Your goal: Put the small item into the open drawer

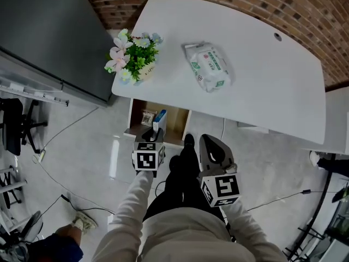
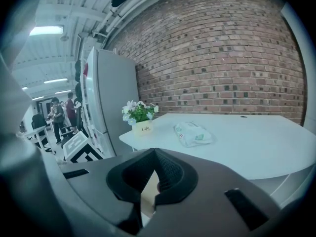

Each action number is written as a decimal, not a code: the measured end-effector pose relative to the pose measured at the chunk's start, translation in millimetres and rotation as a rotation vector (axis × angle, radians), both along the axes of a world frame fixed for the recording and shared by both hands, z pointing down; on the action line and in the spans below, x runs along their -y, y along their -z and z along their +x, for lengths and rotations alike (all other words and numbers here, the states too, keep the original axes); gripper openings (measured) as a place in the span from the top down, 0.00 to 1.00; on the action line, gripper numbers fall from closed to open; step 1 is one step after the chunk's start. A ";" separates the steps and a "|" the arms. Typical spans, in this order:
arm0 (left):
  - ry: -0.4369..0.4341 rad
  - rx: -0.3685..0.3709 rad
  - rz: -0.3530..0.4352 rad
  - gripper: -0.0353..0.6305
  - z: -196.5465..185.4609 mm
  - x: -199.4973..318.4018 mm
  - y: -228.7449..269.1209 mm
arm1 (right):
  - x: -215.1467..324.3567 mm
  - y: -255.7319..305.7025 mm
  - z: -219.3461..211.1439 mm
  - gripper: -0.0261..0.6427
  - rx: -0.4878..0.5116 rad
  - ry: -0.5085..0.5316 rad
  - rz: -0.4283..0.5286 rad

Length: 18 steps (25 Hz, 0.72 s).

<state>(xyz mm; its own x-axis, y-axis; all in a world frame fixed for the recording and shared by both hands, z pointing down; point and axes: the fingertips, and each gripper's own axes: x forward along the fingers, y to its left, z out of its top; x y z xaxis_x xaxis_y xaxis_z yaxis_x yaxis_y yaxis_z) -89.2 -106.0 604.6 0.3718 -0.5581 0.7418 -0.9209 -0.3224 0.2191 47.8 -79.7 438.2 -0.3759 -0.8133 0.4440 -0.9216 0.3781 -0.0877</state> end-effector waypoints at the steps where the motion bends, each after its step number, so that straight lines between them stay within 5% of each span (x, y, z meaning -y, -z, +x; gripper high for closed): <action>1: 0.000 0.002 -0.011 0.79 0.7 1.5 -4.6 | 1.8 -2.2 -0.3 0.92 0.002 0.002 -0.004; 18: -0.009 0.026 -0.127 0.79 28.7 24.5 -67.0 | 21.9 -20.5 8.8 0.92 -0.004 0.022 -0.043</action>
